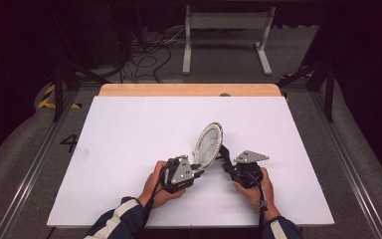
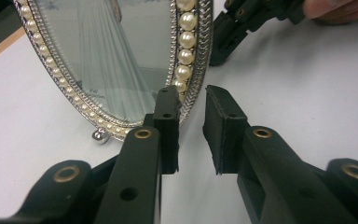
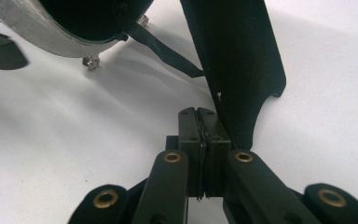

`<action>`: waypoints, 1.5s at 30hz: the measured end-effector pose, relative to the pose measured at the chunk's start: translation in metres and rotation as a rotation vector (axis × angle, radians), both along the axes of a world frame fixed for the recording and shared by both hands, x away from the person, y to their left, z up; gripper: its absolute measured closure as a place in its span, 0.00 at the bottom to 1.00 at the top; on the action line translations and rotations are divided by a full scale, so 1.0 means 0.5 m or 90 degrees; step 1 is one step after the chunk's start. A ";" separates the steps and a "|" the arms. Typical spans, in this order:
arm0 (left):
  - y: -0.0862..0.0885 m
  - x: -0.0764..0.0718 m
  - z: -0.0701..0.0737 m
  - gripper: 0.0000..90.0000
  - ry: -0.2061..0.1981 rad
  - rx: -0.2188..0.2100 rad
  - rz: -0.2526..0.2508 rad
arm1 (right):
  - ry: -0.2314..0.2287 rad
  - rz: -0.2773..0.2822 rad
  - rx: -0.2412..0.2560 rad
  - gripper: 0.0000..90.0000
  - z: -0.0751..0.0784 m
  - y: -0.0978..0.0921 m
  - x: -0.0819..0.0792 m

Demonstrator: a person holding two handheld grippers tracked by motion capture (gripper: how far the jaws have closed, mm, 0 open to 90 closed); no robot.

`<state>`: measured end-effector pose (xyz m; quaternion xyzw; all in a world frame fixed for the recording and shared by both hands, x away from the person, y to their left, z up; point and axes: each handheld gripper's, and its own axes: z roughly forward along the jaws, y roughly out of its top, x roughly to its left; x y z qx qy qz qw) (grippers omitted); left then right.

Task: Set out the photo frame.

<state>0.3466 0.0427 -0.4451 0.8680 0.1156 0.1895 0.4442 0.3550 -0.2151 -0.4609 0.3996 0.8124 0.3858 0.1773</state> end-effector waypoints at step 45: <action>0.283 -0.069 -0.032 0.18 0.118 0.023 0.137 | -0.075 -0.009 0.123 0.45 0.015 0.120 -0.027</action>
